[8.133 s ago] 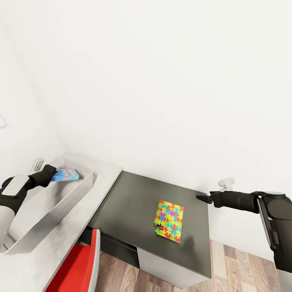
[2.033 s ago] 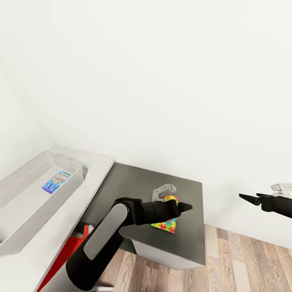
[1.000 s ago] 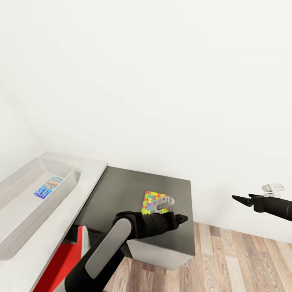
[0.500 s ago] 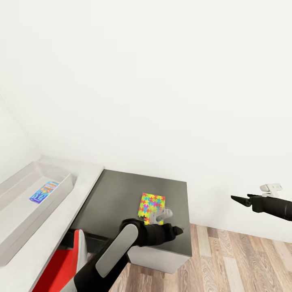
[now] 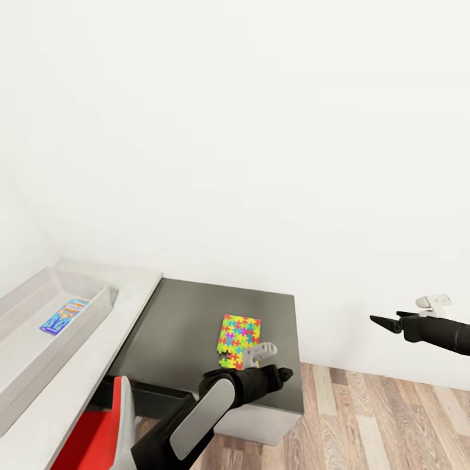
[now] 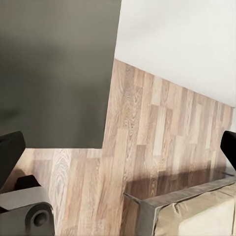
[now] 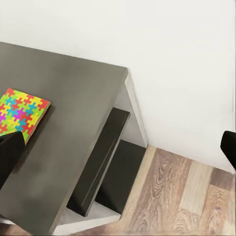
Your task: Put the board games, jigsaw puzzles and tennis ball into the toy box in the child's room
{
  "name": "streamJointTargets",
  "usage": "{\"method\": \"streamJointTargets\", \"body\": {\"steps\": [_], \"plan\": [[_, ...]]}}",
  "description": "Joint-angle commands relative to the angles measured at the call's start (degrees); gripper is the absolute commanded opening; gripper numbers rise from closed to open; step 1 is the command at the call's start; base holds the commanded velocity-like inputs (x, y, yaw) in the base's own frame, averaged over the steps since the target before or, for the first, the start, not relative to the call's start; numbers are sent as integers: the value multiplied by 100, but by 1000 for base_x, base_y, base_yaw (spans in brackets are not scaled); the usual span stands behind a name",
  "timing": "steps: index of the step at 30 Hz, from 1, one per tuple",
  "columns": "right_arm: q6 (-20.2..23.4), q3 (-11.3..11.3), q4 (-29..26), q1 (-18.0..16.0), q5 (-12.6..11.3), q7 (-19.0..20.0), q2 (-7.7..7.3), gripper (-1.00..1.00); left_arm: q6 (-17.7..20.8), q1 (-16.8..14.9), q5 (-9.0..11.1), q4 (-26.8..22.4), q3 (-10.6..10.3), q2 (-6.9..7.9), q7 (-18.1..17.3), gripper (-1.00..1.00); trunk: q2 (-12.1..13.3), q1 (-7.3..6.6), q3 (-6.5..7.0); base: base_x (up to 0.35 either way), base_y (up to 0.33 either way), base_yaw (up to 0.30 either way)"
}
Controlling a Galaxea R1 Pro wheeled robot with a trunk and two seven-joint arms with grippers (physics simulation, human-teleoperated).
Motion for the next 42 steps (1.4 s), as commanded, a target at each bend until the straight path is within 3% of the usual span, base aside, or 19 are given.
{"method": "streamJointTargets", "body": {"steps": [1, 7, 14, 30, 42], "plan": [[37, 45, -5, -11, 152, 52, 0, 100, -12, -5, 55, -4, -8, 11, 30, 100, -12, 4, -2, 0, 0, -82], [16, 131, -9, -13, 331, 42, 14, 100, -27, -5, 50, 3, -20, 26, -39, 100, -12, 4, 54, -13, -10, -83], [12, 164, -9, -14, 365, -238, 332, 100, -29, -5, 49, -5, -22, 21, -48, 100, -12, 4, 120, -169, -169, -85], [74, 143, -9, -14, 366, -302, 361, 100, -27, -5, 49, -5, -18, 36, -48, 100, -12, 4, 253, -246, -219, -91], [364, 132, -3, -64, 408, -395, 361, 100, -29, -5, 33, 7, -14, 60, -48, 100, -12, 4, 290, -10, -8, -278]]}}
